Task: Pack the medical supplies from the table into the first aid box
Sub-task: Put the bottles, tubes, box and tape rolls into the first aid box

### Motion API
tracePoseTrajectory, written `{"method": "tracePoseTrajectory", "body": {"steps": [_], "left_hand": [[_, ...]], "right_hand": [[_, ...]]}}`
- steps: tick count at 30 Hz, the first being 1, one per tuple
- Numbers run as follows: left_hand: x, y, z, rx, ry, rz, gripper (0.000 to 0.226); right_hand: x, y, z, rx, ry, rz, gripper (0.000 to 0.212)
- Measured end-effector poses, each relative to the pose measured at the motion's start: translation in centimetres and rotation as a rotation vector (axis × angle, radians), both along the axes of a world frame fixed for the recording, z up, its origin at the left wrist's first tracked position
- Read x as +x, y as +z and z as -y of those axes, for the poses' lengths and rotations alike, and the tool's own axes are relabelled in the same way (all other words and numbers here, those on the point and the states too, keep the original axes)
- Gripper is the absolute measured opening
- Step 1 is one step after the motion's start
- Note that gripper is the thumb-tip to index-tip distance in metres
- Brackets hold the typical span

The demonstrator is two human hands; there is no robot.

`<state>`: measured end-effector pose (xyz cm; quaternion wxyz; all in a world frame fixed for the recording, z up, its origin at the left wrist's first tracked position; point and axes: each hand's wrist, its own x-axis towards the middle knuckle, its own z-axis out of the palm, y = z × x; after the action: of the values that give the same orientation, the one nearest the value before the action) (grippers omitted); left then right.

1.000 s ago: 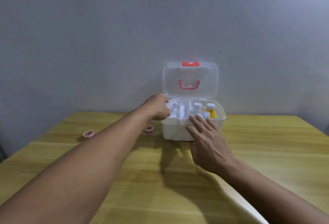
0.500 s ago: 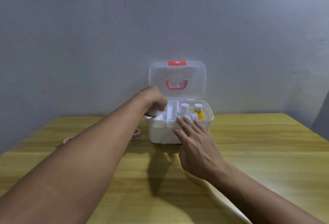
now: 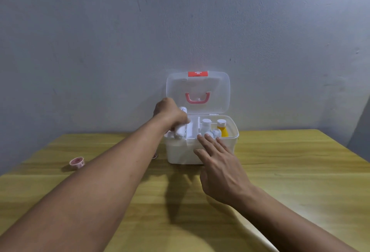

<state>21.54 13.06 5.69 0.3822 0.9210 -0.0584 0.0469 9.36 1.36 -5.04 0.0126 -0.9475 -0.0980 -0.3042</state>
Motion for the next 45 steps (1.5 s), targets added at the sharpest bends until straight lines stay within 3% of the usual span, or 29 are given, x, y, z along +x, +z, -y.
{"method": "tracePoseTrajectory", "body": {"steps": [5,6,9,11,19,26,31,36,39,42,45], "left_hand": [[0.1,-0.5,1.5,-0.111,0.049,0.070,0.065],[0.2,-0.7,1.6,-0.095,0.059,0.098,0.063],[-0.1,-1.5,0.9,-0.061,0.017,0.148,0.024],[-0.2,-2.1,-0.2,-0.014,-0.015,0.163,0.013],[-0.7,-4.0,-5.9,0.029,0.021,0.163,0.026],[0.5,-7.0,-14.6,0.123,0.232,0.080,0.036],[1.6,-9.4,-20.6,0.348,0.363,-0.034,0.052],[1.6,-11.0,-22.7,0.299,0.401,-0.028,0.039],[1.6,-11.2,-21.9,0.206,0.358,0.041,0.037],[1.3,-10.9,-19.2,0.153,0.190,0.054,0.036],[0.6,-10.3,-16.0,0.061,0.003,0.034,0.049]], "right_hand": [[-0.1,0.2,0.0,0.001,0.005,-0.008,0.044],[-0.1,0.3,0.0,0.002,0.011,-0.013,0.045],[-0.1,0.4,0.2,-0.005,0.011,-0.022,0.045],[-0.1,0.6,0.0,-0.010,0.002,-0.027,0.046],[1.0,3.0,-2.0,0.027,-0.022,-0.006,0.048],[2.4,3.0,-4.2,-0.077,0.018,-0.211,0.077],[3.2,1.9,-4.2,-0.063,0.004,-0.118,0.072],[3.8,1.0,-4.3,-0.065,-0.004,-0.043,0.072],[3.9,0.9,-4.3,-0.067,-0.013,-0.040,0.074],[4.0,0.9,-4.3,-0.066,-0.020,-0.055,0.074],[3.9,1.0,-4.1,-0.076,-0.017,-0.051,0.074]]}}
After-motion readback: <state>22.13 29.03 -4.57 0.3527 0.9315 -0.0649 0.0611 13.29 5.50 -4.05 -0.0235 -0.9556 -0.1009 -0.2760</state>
